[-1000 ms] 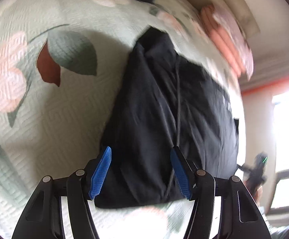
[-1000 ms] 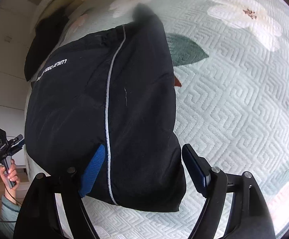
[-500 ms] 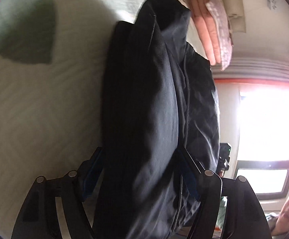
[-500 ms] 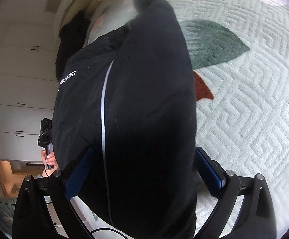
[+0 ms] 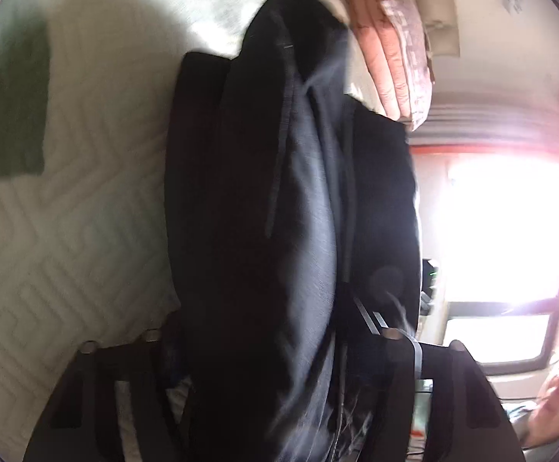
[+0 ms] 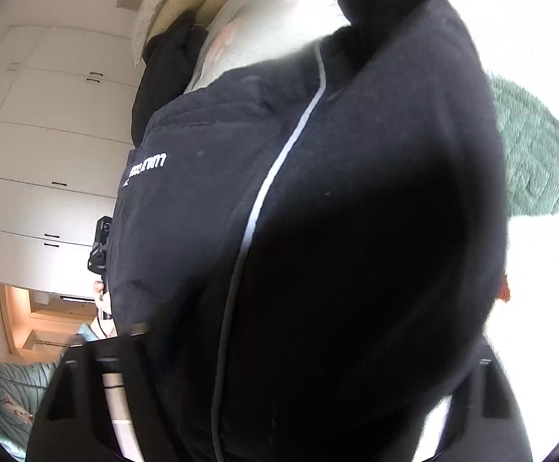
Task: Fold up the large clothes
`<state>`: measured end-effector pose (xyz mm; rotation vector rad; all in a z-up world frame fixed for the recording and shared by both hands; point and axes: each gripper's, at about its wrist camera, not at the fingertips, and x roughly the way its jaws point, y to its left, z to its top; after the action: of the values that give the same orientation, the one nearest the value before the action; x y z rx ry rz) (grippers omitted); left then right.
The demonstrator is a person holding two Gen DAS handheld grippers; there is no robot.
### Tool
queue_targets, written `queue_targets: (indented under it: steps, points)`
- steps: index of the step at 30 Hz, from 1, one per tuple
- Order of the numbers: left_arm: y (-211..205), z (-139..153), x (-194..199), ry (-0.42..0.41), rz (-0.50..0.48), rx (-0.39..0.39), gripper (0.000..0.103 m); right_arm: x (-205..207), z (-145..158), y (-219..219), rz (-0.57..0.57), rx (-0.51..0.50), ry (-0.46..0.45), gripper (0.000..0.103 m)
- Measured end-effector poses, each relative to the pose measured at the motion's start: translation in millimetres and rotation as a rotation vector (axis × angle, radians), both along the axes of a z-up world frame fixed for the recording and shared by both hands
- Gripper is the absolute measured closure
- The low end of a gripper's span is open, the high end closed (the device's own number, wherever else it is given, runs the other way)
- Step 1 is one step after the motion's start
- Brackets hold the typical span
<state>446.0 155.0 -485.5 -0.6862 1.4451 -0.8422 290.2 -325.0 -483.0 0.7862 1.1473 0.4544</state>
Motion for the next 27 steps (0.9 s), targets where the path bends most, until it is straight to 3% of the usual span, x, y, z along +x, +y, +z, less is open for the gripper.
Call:
queue_targets:
  steps: [4,10,14,18,22,27]
  points:
    - [-5.5,38.0,-15.9,-0.13,0.007,-0.02,0.064,-3.0,27.8,12.3,-0.013,-0.04,-0.059,0.057]
    - [-20.4,103.1,-36.4,-0.25,-0.02,-0.14,0.065,-32.6,85.2,27.7,-0.022,-0.054,-0.165,0.06]
    - [-36.1,149.9,-59.8,-0.314,-0.071,-0.186,0.065,-69.1,125.7,11.3,-0.073,-0.054,-0.209,0.06]
    - [-52.8,186.0,-91.7,-0.369,-0.102,-0.261,0.065,-109.8,173.4,-9.0,-0.101,-0.118,-0.238,0.06]
    - [-101.8,196.1,-114.1,-0.375,-0.12,-0.33,0.065,-143.2,210.9,-41.6,-0.128,-0.2,-0.239,0.06]
    - [-177.4,184.9,-139.4,-0.349,-0.13,-0.381,0.064,-176.6,228.8,-98.0,-0.156,-0.277,-0.204,0.06]
